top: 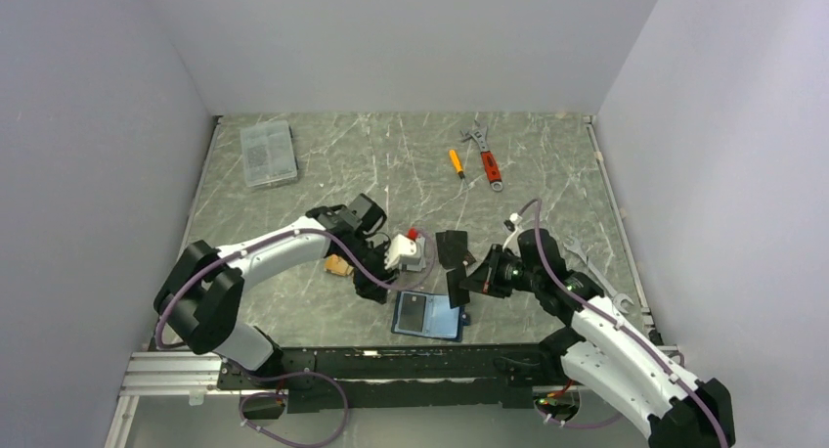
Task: Put the credit cards into the card holder
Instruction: Insert the credit card into the card holder.
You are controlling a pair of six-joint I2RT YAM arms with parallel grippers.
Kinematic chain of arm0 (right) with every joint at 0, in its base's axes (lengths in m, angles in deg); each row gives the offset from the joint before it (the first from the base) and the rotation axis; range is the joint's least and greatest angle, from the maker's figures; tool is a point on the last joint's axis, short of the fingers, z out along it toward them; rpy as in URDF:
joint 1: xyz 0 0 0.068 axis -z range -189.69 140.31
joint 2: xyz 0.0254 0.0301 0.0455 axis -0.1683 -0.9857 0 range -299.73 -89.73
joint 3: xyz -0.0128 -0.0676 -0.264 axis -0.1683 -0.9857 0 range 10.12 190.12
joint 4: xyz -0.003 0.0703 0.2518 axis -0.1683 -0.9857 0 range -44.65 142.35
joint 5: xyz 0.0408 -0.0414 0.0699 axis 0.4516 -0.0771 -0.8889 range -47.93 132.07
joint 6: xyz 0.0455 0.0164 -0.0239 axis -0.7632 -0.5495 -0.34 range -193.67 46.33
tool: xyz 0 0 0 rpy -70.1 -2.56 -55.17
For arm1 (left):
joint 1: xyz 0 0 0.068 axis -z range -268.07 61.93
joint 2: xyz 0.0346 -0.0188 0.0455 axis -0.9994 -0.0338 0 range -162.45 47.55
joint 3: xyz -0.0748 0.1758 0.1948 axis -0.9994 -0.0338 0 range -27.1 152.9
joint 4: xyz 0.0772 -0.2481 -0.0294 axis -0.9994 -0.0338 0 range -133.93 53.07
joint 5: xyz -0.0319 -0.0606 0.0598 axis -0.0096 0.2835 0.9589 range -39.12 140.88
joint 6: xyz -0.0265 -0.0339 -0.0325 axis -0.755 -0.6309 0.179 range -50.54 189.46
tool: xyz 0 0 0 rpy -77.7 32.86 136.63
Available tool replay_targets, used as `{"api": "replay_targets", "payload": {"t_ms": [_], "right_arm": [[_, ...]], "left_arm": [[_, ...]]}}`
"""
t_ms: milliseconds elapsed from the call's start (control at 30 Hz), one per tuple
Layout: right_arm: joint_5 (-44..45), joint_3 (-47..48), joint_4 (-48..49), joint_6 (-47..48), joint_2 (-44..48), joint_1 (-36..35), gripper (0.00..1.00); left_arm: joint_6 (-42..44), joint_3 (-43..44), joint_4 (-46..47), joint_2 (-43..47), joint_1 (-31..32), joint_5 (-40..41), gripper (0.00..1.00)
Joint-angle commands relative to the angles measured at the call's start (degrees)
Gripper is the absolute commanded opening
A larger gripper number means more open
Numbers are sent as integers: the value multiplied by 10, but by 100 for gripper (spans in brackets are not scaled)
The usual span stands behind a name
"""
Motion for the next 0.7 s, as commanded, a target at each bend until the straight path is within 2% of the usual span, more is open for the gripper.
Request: {"api": "replay_targets", "payload": {"t_ms": [0,367,667], "right_arm": [[41,-23,-83,-22,35,-4,0],[18,-59,-93,-31,37,-11,0],[17,-76,-125,-35,61,-14,0]], "left_arm": [[61,-24,39,-14,43,84,50],[67,-12,68,-51,107,139,44],[64,2,62,-55,125,153,41]]}}
